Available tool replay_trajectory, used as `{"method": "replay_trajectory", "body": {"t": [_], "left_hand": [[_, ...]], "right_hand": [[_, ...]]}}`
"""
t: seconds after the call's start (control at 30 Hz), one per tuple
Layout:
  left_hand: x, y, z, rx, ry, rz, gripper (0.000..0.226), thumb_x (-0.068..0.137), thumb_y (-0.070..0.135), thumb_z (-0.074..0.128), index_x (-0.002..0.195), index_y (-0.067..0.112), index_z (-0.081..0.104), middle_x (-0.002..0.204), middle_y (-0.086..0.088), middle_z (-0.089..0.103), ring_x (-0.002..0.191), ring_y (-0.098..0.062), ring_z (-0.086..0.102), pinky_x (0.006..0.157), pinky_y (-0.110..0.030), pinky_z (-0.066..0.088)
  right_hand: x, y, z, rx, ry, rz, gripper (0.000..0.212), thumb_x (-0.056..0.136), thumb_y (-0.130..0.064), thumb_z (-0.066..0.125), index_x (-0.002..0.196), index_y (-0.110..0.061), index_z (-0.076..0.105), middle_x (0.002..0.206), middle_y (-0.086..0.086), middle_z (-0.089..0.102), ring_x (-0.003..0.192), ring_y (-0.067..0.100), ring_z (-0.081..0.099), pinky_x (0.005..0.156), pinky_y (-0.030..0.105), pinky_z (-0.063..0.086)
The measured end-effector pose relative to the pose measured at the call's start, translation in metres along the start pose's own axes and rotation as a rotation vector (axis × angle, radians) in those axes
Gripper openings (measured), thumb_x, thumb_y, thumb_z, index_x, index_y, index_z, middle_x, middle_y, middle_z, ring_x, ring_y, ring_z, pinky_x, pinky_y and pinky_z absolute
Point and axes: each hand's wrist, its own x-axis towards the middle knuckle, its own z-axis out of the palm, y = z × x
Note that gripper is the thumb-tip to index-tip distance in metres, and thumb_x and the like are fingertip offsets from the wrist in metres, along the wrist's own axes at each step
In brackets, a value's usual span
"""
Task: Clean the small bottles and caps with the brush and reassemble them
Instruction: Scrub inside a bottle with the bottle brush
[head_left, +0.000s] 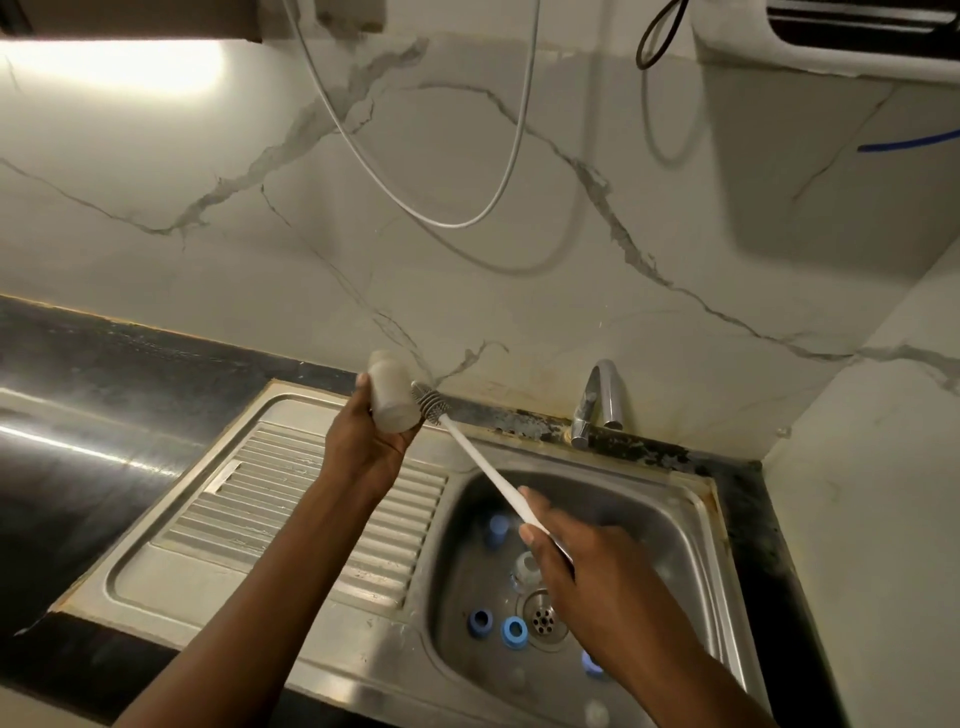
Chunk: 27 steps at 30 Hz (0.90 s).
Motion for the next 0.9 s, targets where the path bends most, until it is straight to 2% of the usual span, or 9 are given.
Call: {"method": "replay_trajectory", "body": {"t": [0.13,0.23,0.3,0.37,0.47,0.57,0.67,0.77,0.9], "left_hand": [[-0.006,-0.011,0.001,-0.028,0.009,-0.049,0.052,0.107,0.036,0.057,0.15,0.008,0.049,0.134,-0.023,0.068,0.105,-0.035,0.073,0.083,-0.047,0.065],[-0.024,-0.033,0.013,0.028,-0.056,-0.117,0.042,0.109,0.035,0.052,0.138,0.004,0.052,0.11,-0.027,0.076,0.09,-0.035,0.078,0.087,-0.048,0.062],[-0.031,-0.044,0.016,0.055,-0.077,-0.138,0.036,0.11,0.033,0.051,0.131,0.005,0.054,0.098,-0.025,0.077,0.083,-0.035,0.079,0.083,-0.048,0.063],[-0.029,-0.044,0.016,0.07,-0.092,-0.125,0.039,0.11,0.033,0.053,0.137,0.006,0.053,0.102,-0.024,0.077,0.089,-0.036,0.079,0.078,-0.048,0.067],[-0.026,-0.037,0.011,0.189,-0.128,-0.12,0.049,0.105,0.043,0.059,0.14,0.009,0.056,0.113,-0.019,0.073,0.098,-0.032,0.075,0.082,-0.046,0.066],[-0.026,-0.036,0.005,0.336,-0.118,-0.115,0.045,0.1,0.037,0.066,0.135,0.009,0.061,0.115,-0.015,0.07,0.096,-0.028,0.071,0.071,-0.037,0.062],[-0.024,-0.032,0.005,0.249,-0.091,-0.123,0.04,0.097,0.027,0.07,0.129,0.004,0.064,0.11,-0.016,0.075,0.089,-0.028,0.078,0.071,-0.037,0.065],[-0.012,-0.022,0.002,0.162,-0.024,-0.075,0.033,0.096,0.024,0.071,0.12,0.002,0.067,0.114,-0.018,0.073,0.096,-0.029,0.075,0.088,-0.042,0.065],[-0.003,-0.011,-0.005,0.103,-0.026,-0.04,0.036,0.095,0.022,0.071,0.123,0.0,0.064,0.125,-0.022,0.07,0.097,-0.032,0.078,0.077,-0.042,0.067]], "right_hand": [[0.0,-0.004,-0.005,-0.027,0.005,0.008,0.05,0.106,-0.05,0.041,0.156,-0.049,0.034,0.074,-0.01,0.062,0.067,0.008,0.066,0.06,0.02,0.054],[0.015,-0.011,-0.01,-0.008,0.044,0.019,0.049,0.108,-0.045,0.044,0.157,-0.043,0.035,0.078,-0.012,0.062,0.068,0.006,0.067,0.06,0.018,0.057],[0.022,-0.015,-0.014,-0.032,0.08,0.0,0.049,0.108,-0.047,0.042,0.157,-0.043,0.035,0.078,-0.014,0.061,0.068,0.003,0.065,0.061,0.016,0.057],[0.024,-0.019,-0.016,-0.057,0.085,-0.021,0.05,0.109,-0.048,0.041,0.157,-0.043,0.034,0.075,-0.014,0.06,0.065,0.003,0.064,0.059,0.017,0.057],[0.022,-0.021,-0.018,-0.109,0.066,-0.02,0.049,0.109,-0.047,0.039,0.158,-0.042,0.033,0.069,-0.015,0.055,0.057,0.002,0.06,0.05,0.013,0.048],[0.024,-0.018,-0.019,-0.13,0.082,-0.006,0.049,0.109,-0.048,0.038,0.158,-0.043,0.033,0.072,-0.01,0.06,0.055,0.005,0.06,0.048,0.014,0.048],[0.021,-0.013,-0.015,-0.062,0.036,0.009,0.05,0.108,-0.047,0.041,0.158,-0.042,0.033,0.075,-0.009,0.062,0.06,0.008,0.064,0.056,0.018,0.056],[0.01,-0.008,-0.007,-0.04,0.015,-0.021,0.052,0.107,-0.05,0.041,0.158,-0.046,0.03,0.079,-0.012,0.064,0.068,0.007,0.068,0.065,0.025,0.061],[-0.004,0.002,-0.004,-0.079,0.033,-0.06,0.059,0.099,-0.062,0.027,0.156,-0.051,0.031,0.066,-0.015,0.054,0.072,0.001,0.064,0.065,0.017,0.053]]}}
